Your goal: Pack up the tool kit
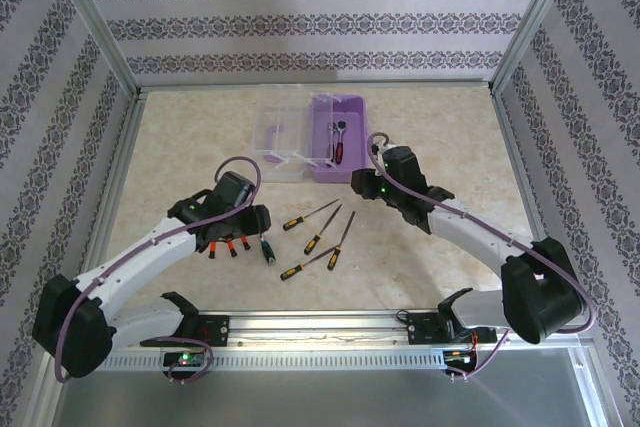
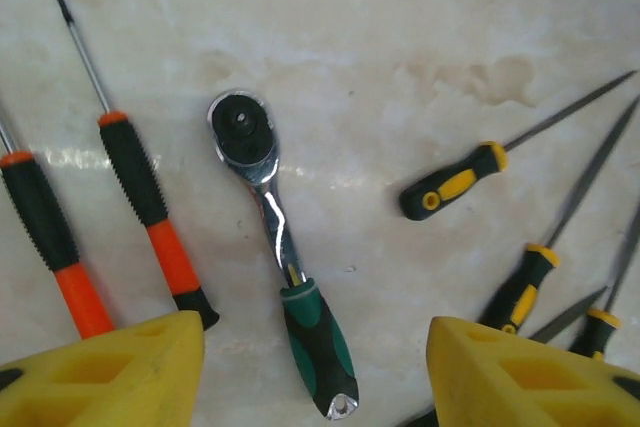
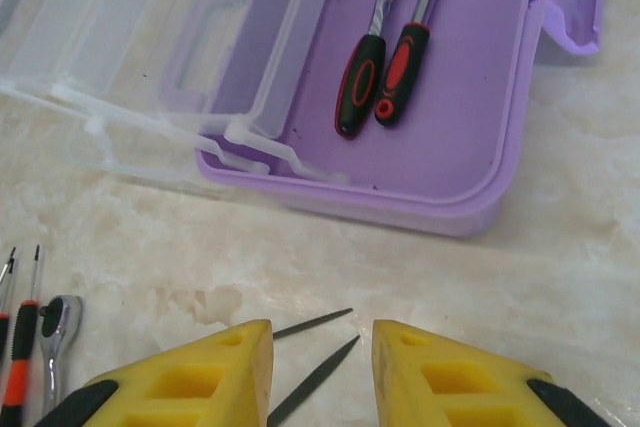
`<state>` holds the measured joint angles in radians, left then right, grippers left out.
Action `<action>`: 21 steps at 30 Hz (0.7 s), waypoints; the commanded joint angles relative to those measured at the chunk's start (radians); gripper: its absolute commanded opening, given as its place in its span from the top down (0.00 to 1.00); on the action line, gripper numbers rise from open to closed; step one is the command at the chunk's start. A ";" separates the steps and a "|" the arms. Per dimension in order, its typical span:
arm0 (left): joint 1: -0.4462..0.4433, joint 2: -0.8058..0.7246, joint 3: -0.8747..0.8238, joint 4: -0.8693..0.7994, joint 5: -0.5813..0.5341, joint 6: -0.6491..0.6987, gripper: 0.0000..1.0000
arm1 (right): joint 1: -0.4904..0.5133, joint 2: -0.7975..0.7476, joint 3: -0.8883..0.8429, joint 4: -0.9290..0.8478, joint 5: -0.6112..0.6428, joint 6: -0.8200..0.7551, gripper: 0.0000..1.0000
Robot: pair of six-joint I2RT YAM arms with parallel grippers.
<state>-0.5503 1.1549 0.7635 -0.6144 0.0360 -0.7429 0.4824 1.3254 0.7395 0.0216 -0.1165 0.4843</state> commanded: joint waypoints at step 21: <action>-0.011 0.368 0.102 0.098 -0.122 -0.003 0.70 | 0.006 -0.021 -0.033 0.082 0.030 0.028 0.68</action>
<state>-0.5507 1.5089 0.8425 -0.5220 -0.0429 -0.7612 0.4824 1.3262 0.7162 0.0734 -0.0940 0.4995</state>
